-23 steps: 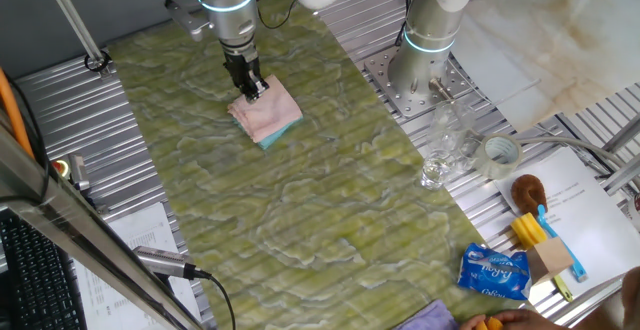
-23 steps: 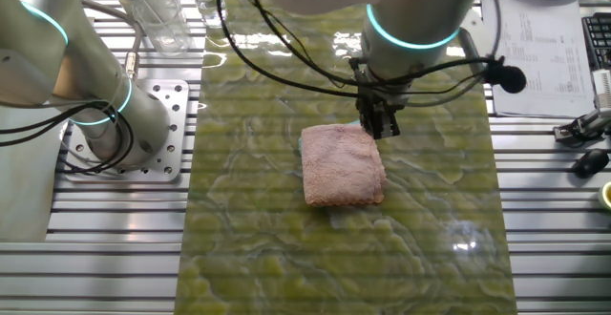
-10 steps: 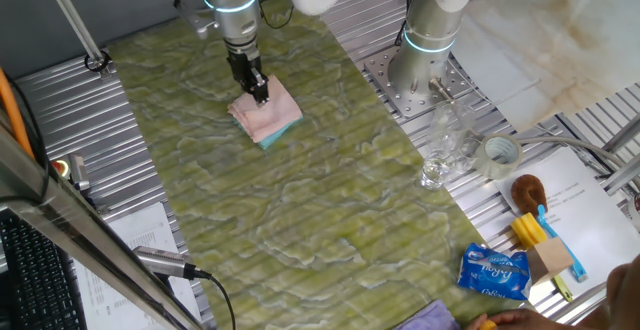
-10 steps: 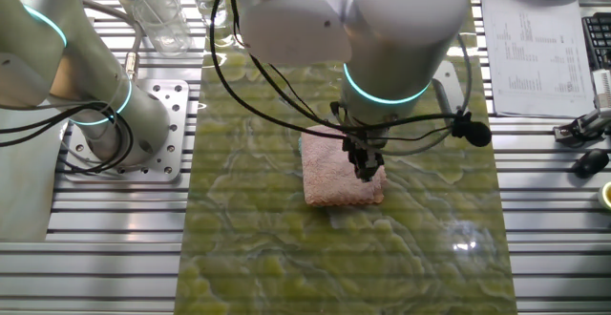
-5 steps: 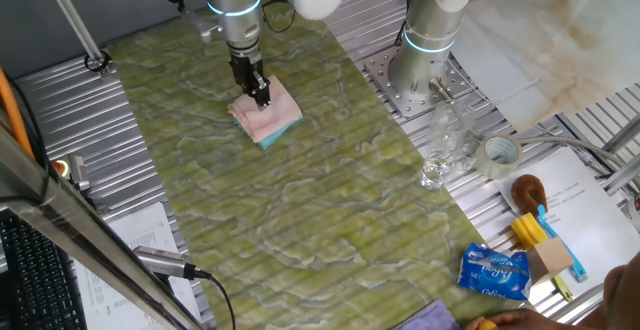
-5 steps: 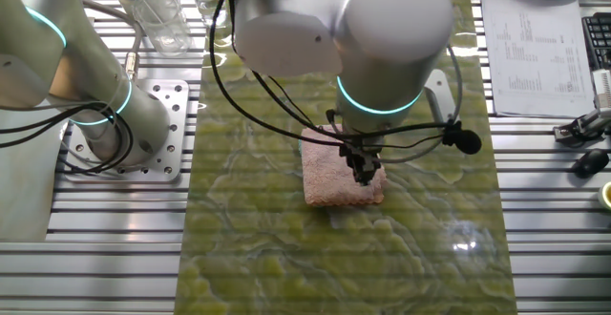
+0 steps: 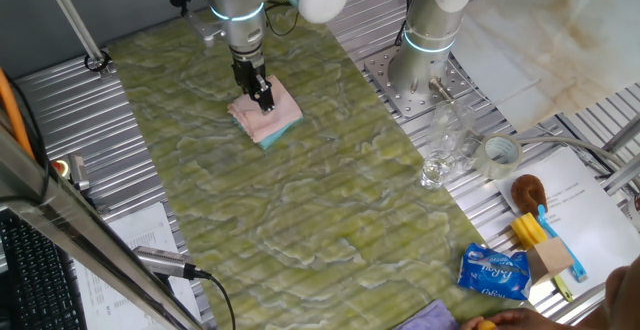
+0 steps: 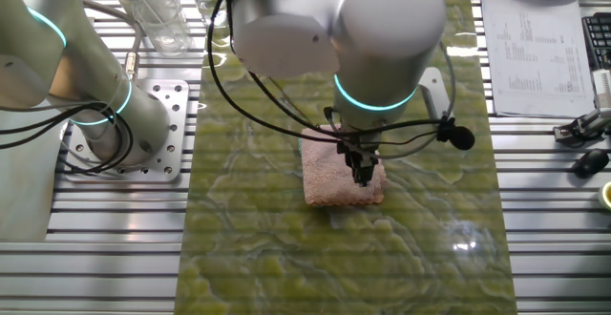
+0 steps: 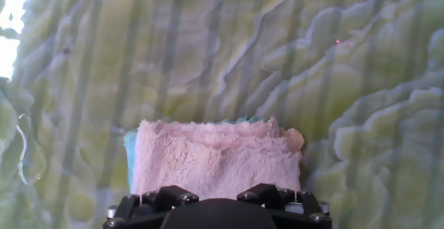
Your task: Clean the table with a cloth
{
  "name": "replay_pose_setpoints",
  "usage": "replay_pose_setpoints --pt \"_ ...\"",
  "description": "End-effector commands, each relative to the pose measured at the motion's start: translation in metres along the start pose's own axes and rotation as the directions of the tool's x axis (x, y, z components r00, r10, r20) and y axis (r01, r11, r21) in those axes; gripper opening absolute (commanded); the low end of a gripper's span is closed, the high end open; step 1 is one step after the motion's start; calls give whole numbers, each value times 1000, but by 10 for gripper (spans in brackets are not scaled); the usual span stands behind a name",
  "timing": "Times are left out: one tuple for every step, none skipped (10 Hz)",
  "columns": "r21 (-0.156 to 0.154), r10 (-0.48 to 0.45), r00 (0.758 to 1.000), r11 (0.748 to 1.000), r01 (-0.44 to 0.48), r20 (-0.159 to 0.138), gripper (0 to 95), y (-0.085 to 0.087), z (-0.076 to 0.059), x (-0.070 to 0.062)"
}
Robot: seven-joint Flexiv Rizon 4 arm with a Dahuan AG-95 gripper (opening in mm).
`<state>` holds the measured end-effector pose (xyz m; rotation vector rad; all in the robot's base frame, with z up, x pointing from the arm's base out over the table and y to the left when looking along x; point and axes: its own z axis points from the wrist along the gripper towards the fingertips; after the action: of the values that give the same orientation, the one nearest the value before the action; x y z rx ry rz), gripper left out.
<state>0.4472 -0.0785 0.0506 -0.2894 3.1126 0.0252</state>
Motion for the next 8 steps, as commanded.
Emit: replay_pose_setpoints --pt "3 4 1000 1000 -4 5 760 0 3 1" --pt "4 0 1000 1000 0 5 760 0 6 1" --pt "5 -1 1000 1000 1 5 760 0 7 1" --pt "4 -2 1000 1000 2 4 570 0 9 1" --pt "5 0 1000 1000 0 4 570 1 12 2" --pt "6 1 1000 1000 -1 6 570 1 15 2" --pt "7 1 1000 1000 -1 9 570 1 18 3" --pt "8 0 1000 1000 0 9 570 1 20 3"
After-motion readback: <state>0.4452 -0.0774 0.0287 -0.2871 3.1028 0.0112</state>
